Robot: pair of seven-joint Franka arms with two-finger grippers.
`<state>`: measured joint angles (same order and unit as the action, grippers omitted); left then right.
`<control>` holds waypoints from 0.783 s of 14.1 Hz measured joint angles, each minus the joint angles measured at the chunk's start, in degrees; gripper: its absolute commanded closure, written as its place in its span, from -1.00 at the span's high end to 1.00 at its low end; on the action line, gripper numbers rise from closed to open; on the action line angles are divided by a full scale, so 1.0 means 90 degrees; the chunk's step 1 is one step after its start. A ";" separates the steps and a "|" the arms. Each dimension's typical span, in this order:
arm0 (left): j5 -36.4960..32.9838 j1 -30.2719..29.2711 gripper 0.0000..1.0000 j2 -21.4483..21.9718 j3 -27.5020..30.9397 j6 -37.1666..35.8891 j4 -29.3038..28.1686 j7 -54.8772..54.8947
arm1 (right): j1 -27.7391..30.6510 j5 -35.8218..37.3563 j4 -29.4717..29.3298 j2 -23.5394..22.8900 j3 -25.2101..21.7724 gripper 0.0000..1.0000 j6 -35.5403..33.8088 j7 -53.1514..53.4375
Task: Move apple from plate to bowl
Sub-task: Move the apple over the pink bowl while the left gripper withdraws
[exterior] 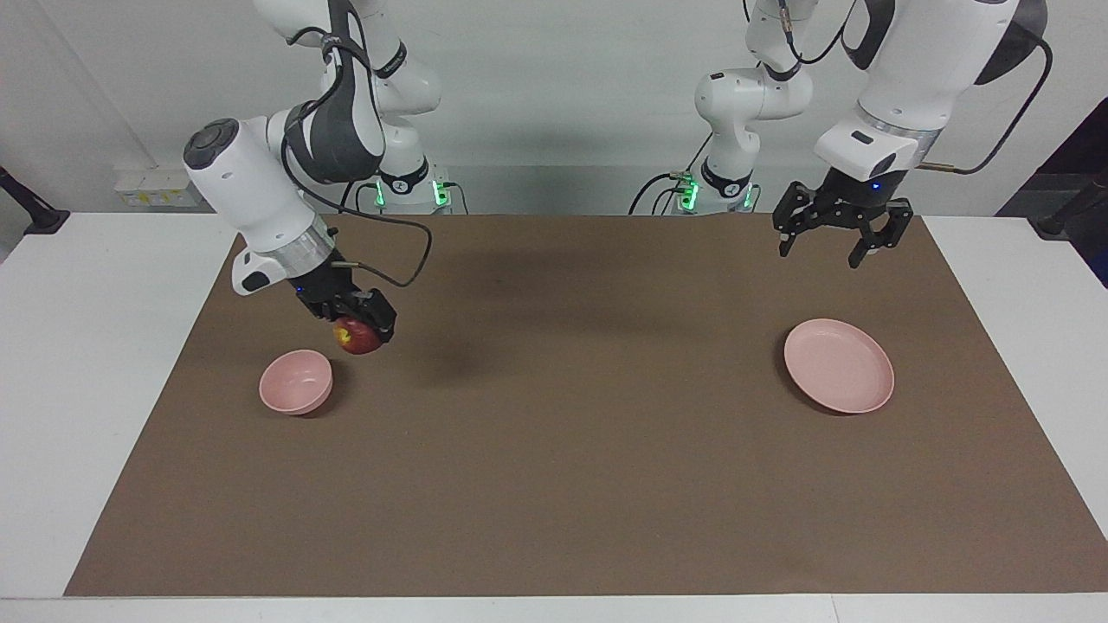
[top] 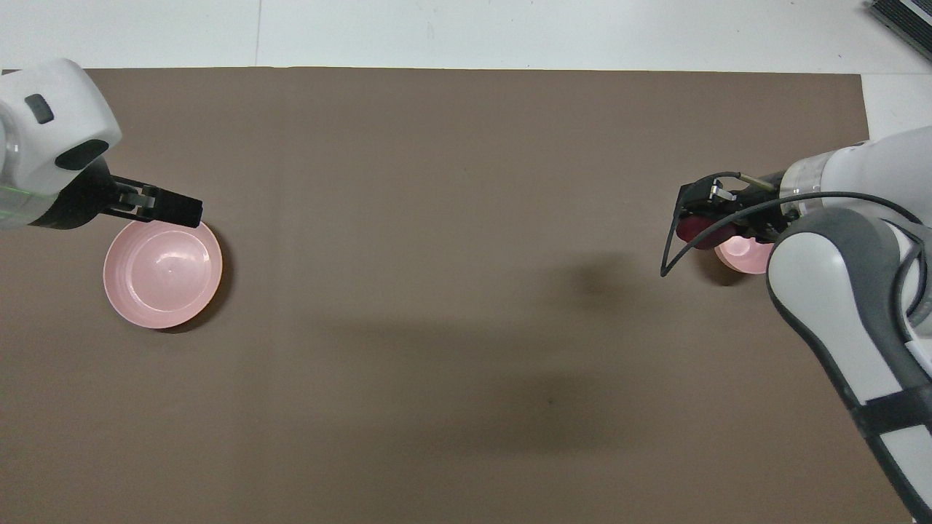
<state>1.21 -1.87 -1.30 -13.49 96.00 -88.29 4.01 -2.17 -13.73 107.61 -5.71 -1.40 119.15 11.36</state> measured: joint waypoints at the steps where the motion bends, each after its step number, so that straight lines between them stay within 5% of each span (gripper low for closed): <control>1: 0.0000 -0.0044 1.00 0.0001 0.0008 -0.0017 0.0009 0.0040 | 0.0083 0.0174 0.0001 -0.0005 -0.0001 -1.00 0.0000 -0.0266; 6: -0.0001 -0.0281 1.00 0.0000 0.0154 -0.0043 0.0009 0.0379 | 0.0400 0.1284 0.0035 -0.0020 -0.0004 -1.00 0.0001 -0.0881; 11: -0.0001 0.0194 1.00 0.0031 0.1215 -0.0147 0.0013 0.0639 | 0.0602 0.1910 0.0427 -0.0062 -0.0004 -1.00 0.0773 -0.1065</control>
<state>1.20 -0.12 -1.02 -2.56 94.68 -88.17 9.76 3.25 3.46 111.46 -6.26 -1.44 126.10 1.78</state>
